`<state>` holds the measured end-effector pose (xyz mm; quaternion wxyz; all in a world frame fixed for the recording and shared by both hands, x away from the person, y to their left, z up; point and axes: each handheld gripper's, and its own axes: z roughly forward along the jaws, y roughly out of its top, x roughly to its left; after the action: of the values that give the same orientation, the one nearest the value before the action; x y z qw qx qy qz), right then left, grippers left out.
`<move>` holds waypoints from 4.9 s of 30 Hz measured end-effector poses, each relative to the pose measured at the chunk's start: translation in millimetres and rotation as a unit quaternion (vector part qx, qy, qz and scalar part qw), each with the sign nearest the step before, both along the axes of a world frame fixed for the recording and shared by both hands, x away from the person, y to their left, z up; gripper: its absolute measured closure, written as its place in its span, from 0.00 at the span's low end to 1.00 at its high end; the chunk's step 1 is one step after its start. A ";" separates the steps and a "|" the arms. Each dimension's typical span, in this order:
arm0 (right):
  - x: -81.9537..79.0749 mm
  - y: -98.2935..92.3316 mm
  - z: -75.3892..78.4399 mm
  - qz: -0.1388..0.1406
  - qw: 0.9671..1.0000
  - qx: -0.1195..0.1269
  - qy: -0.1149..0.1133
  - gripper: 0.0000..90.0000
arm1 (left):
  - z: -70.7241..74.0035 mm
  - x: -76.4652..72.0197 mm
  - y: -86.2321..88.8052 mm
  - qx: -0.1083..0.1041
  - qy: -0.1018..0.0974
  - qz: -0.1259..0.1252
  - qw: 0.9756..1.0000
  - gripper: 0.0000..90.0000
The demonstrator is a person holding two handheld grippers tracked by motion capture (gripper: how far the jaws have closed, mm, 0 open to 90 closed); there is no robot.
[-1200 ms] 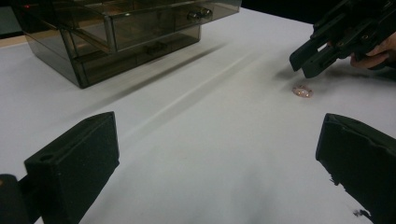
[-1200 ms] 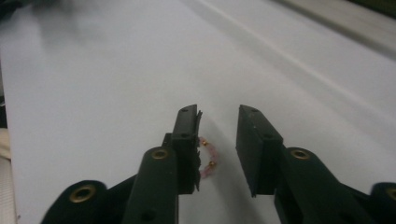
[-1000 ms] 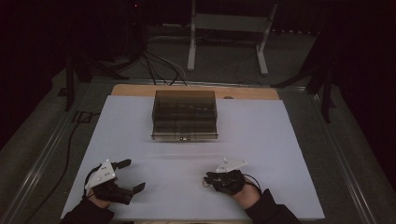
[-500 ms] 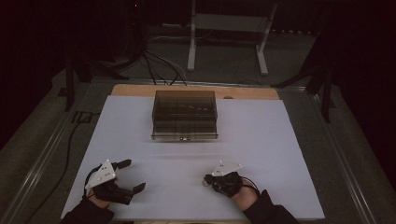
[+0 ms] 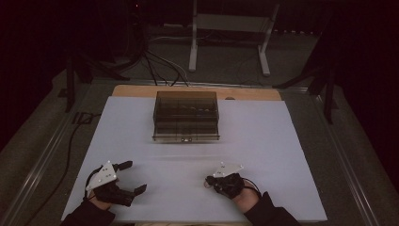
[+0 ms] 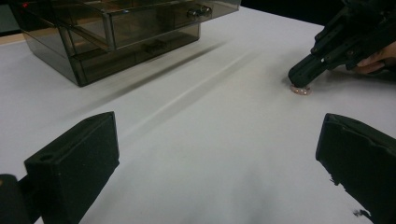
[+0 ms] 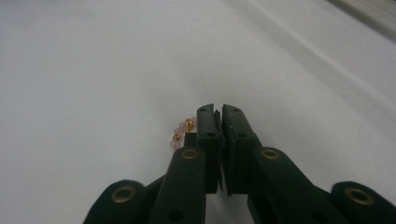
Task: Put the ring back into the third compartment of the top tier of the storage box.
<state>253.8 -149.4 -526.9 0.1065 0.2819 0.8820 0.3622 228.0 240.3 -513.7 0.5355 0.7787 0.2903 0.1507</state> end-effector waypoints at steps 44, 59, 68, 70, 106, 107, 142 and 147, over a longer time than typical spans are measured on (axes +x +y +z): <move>-5.7 -13.7 36.4 0.010 0.999 0.043 -0.014 0.96 | -0.3 0.6 0.4 -0.002 0.002 0.000 1.000 0.01; -4.3 -16.4 42.4 0.009 0.999 0.048 -0.015 0.96 | -0.3 0.2 -0.1 0.000 0.002 -0.001 1.000 0.01; -4.3 -19.1 52.3 0.005 0.998 0.052 -0.027 0.96 | -0.3 0.1 -0.2 -0.002 0.002 -0.002 1.000 0.01; -4.3 -18.7 53.3 0.005 0.998 0.053 -0.028 0.96 | -0.5 0.0 -0.4 0.000 0.002 -0.002 1.000 0.01; 2.6 -11.4 77.4 0.017 0.997 0.058 -0.054 0.96 | -0.1 0.0 -0.6 -0.002 0.001 -0.002 1.000 0.01; 3.3 -11.5 78.0 0.017 0.997 0.059 -0.054 0.96 | -0.3 0.1 -0.6 -0.001 0.002 -0.002 1.000 0.01; 20.3 -19.5 103.9 -0.001 0.994 0.077 -0.081 0.96 | -0.1 -0.1 -1.0 -0.004 0.002 -0.002 1.000 0.01; 24.4 -21.3 107.3 -0.008 0.993 0.081 -0.084 0.96 | 0.1 -0.5 -0.9 -0.003 0.000 -0.003 1.000 0.01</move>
<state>278.3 -170.7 -419.6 0.1604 0.2652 0.8355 0.4538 227.5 239.4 -513.5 0.5381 0.7782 0.2882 0.1477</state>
